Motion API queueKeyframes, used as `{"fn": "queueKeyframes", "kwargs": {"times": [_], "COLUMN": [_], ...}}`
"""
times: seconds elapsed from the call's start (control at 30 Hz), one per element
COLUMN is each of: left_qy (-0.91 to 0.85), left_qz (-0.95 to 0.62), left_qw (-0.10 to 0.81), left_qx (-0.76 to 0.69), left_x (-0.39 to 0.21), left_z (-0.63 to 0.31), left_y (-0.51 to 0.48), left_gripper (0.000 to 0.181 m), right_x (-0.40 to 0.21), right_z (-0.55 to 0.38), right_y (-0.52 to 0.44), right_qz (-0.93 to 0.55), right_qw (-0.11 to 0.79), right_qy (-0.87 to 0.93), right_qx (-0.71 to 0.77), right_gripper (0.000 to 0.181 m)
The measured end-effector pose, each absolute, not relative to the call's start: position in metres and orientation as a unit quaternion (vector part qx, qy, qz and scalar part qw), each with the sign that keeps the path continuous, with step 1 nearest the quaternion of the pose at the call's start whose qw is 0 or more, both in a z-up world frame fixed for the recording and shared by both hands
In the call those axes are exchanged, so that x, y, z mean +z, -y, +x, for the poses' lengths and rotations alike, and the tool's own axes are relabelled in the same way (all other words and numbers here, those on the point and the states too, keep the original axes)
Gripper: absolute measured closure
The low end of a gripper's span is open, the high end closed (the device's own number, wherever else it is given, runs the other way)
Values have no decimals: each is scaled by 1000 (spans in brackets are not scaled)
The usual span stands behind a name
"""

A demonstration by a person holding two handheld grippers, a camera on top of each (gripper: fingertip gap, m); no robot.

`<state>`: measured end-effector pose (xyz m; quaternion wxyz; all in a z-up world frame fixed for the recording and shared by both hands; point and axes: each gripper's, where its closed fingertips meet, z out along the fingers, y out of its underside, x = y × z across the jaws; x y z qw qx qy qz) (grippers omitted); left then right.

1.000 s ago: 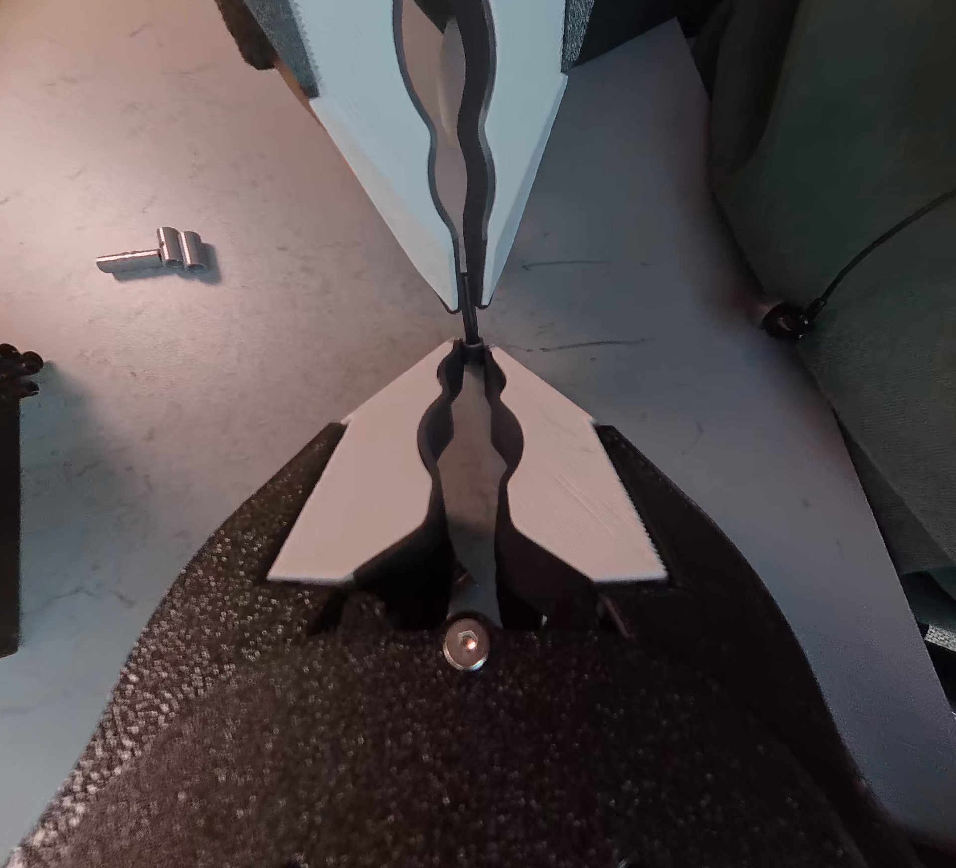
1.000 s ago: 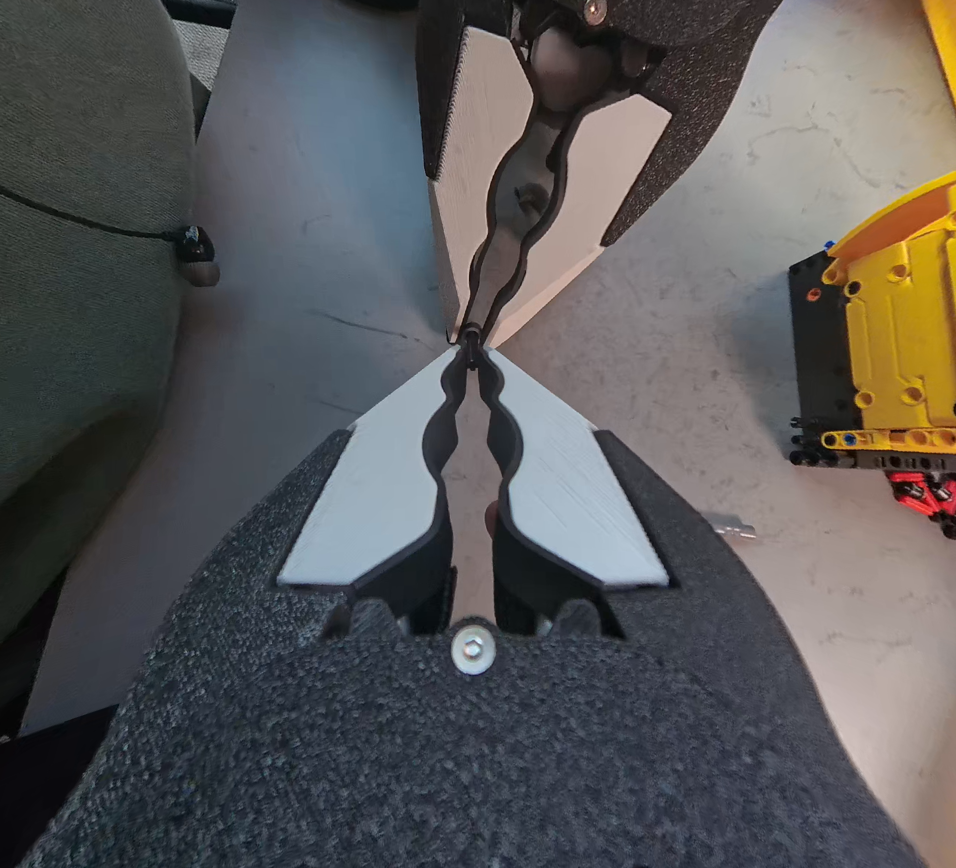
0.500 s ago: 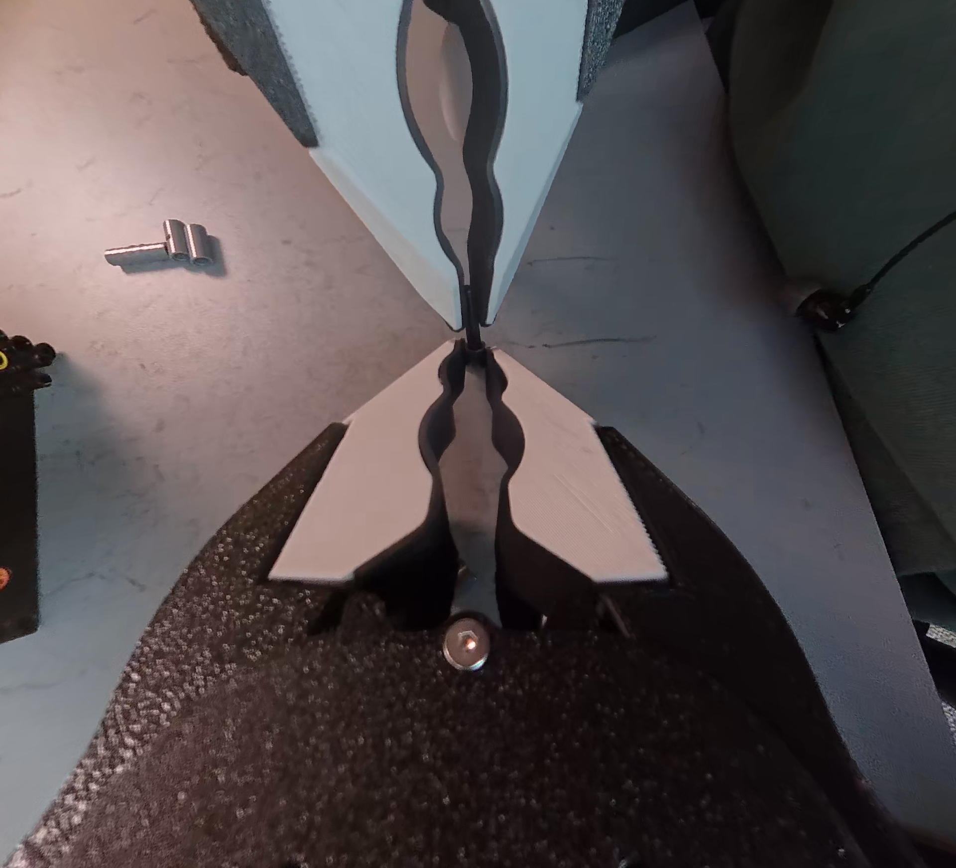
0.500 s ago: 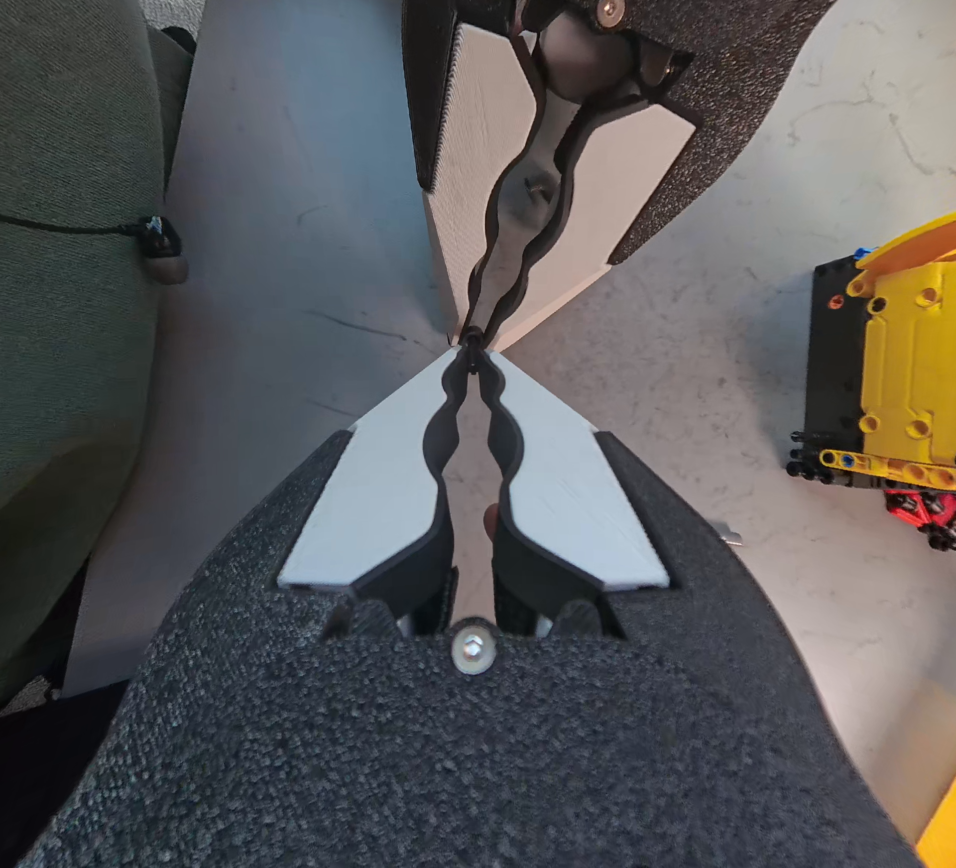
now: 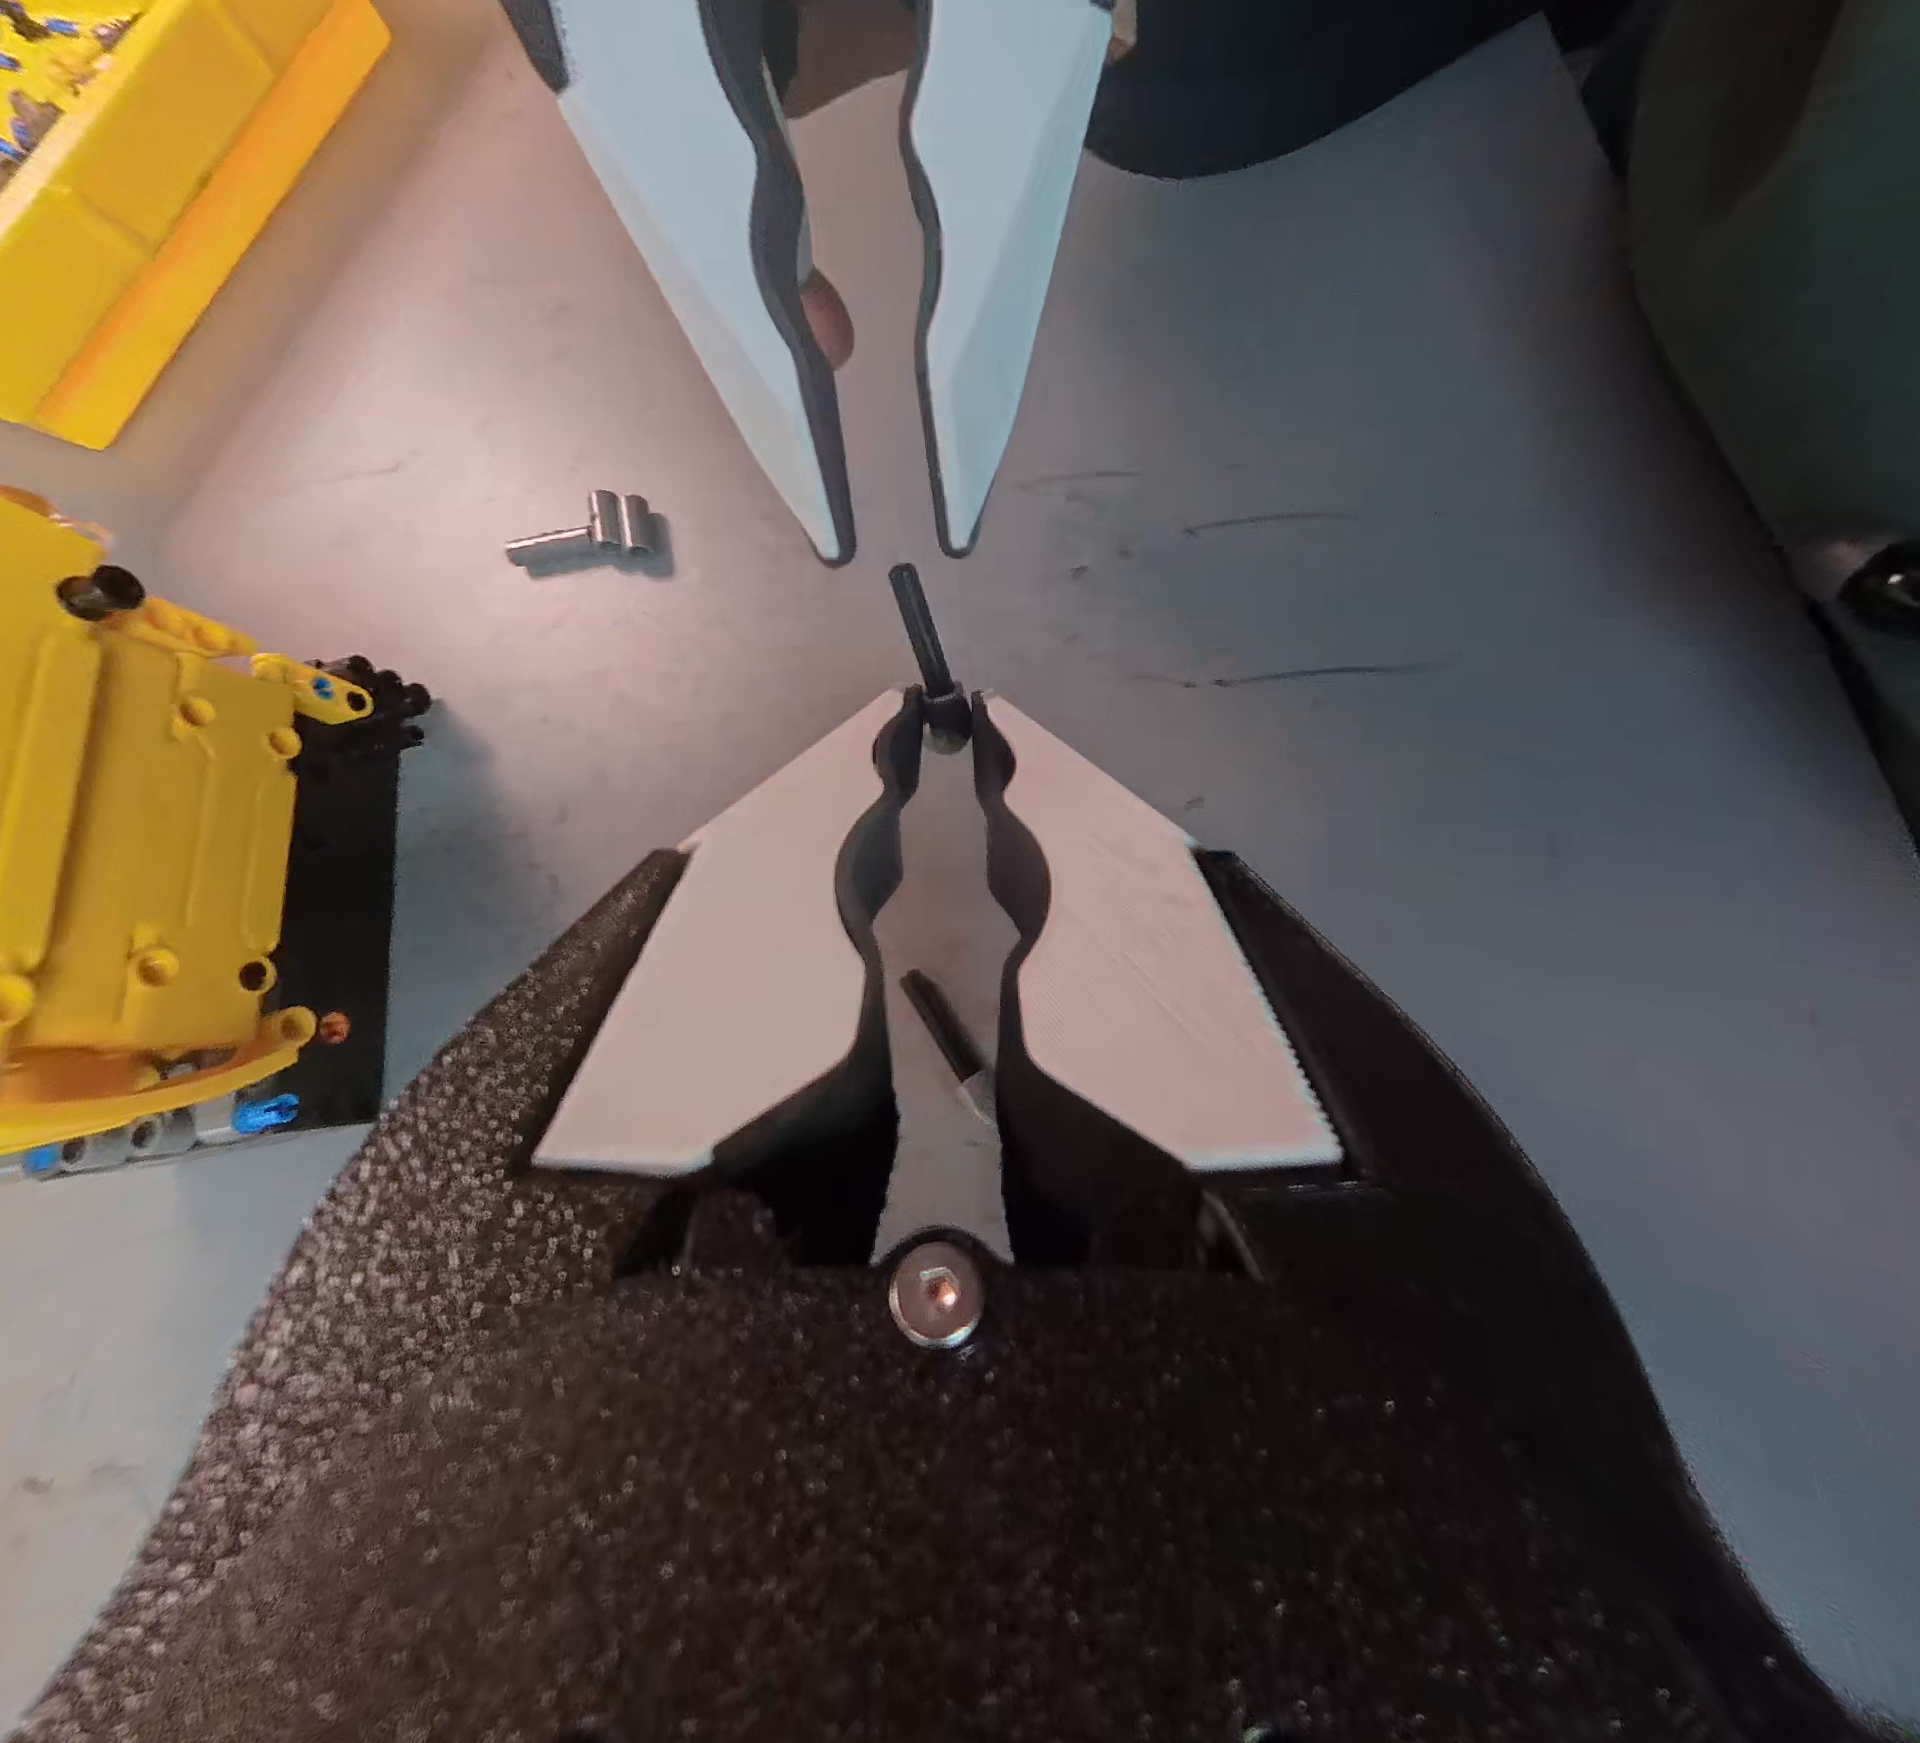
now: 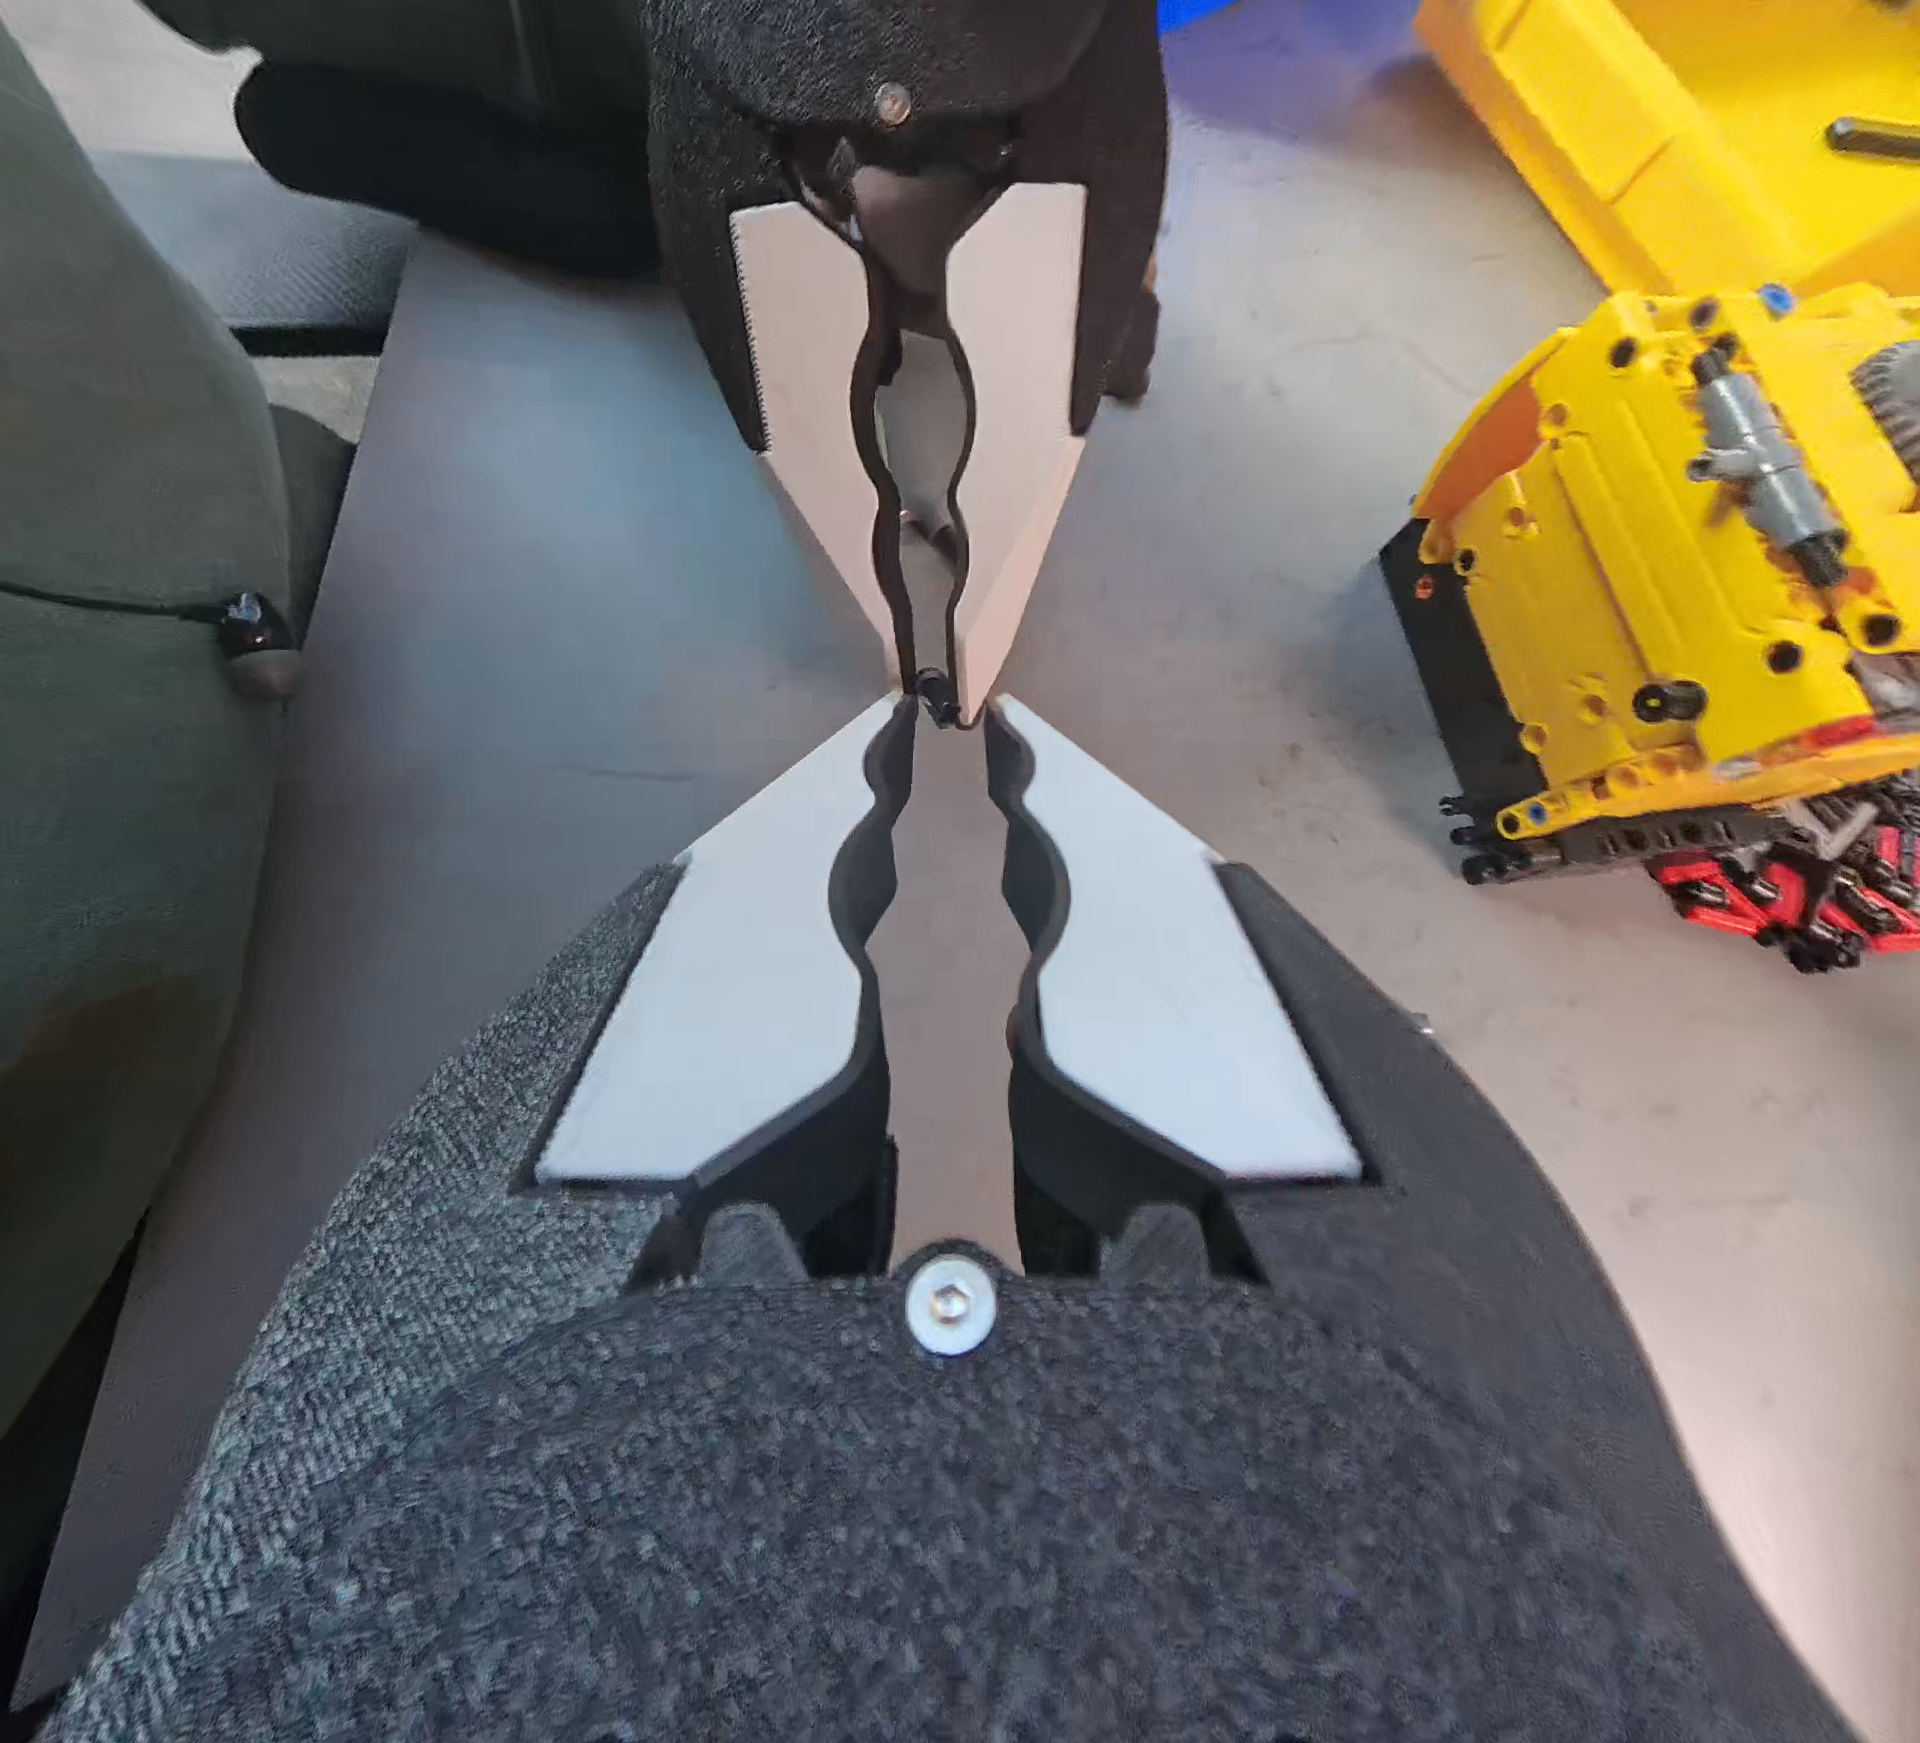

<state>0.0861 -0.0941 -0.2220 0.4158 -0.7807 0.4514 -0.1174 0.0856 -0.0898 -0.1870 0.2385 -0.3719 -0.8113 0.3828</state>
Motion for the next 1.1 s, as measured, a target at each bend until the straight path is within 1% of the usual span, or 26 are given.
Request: {"fn": "queueKeyframes", "kwargs": {"times": [0.07,0.17,0.23,0.3,0.43,0.5,0.57,0.63,0.73,0.83,0.93,0.97,1.03,1.1], "left_qy": [-451,-441,-438,-438,-426,-412,-397,-389,-374,-370,-371,-371,-373,-379], "left_qz": [-775,-773,-775,-775,-783,-799,-814,-826,-835,-836,-834,-833,-832,-825], "left_qw": [430,447,447,447,446,430,416,401,395,395,397,395,385,376], "left_qx": [-105,-88,-87,-86,-86,-80,-81,-77,-80,-87,-101,-112,-147,-187], "left_x": [-219,-215,-216,-215,-217,-223,-230,-236,-239,-238,-237,-237,-237,-232], "left_z": [86,80,77,75,67,61,59,60,61,64,68,70,75,80], "left_y": [91,84,84,84,81,79,77,75,73,73,75,77,84,92], "left_gripper": [173,173,173,173,173,173,173,173,174,174,173,171,159,152], "right_x": [-182,-193,-197,-203,-220,-218,-210,-200,-197,-214,-234,-234,-231,-226], "right_z": [80,76,74,77,81,81,76,69,61,62,66,67,68,70], "right_y": [88,85,87,88,67,67,71,78,76,68,55,53,51,50], "right_qz": [-385,-387,-379,-368,-374,-385,-392,-397,-412,-421,-421,-416,-418,-419], "right_qw": [243,245,243,226,229,223,229,241,253,249,255,261,264,262], "right_qy": [792,798,802,816,834,821,803,781,766,784,811,815,813,809], "right_qx": [407,391,392,385,335,357,386,417,423,382,315,307,307,319], "right_gripper": [168,168,181,181,181,173,170,169,171,180,181,181,180,178]}}
